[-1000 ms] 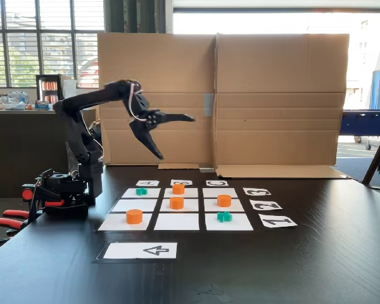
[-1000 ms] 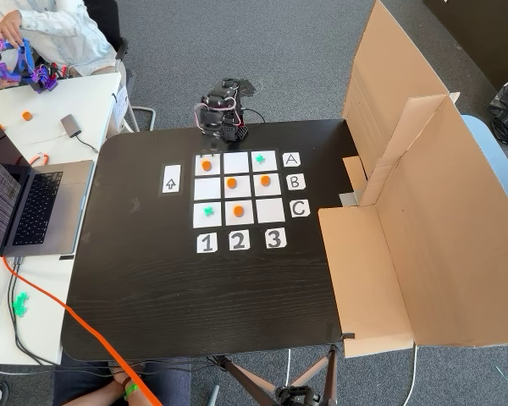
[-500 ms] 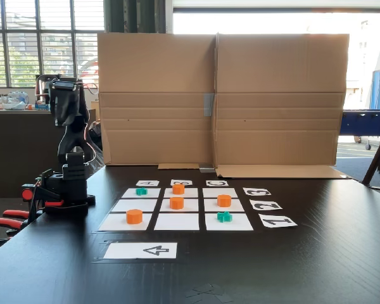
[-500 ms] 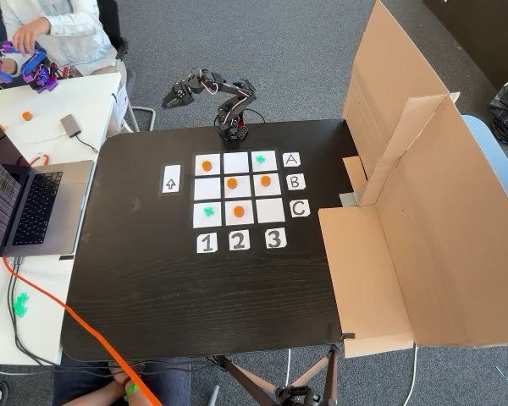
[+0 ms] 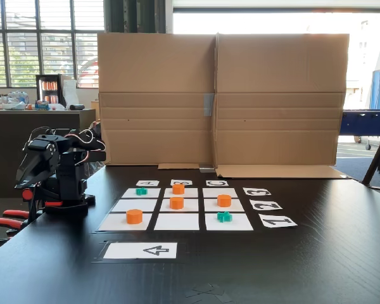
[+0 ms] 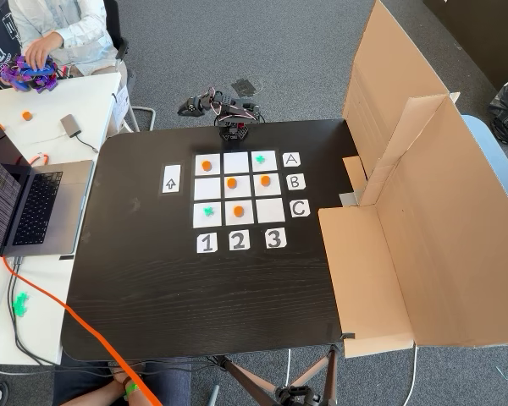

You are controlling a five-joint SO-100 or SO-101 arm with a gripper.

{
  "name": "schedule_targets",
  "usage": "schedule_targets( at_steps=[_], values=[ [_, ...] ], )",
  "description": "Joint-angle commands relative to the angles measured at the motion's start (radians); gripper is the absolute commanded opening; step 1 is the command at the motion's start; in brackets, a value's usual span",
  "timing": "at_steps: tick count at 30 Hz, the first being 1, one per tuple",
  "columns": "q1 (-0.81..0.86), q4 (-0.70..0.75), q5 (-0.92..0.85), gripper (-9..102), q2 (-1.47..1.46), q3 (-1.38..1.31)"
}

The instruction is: Pick up the round, orange token and place it in the grid on square B2.

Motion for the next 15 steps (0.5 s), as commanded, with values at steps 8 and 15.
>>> schedule_targets(
  at_steps=[8,15],
  values=[
    [0.029,-0.023,-0.009,-1,0.021,0.044],
    [0.028,-0.023,-0.009,-1,0.021,0.044]
  ],
)
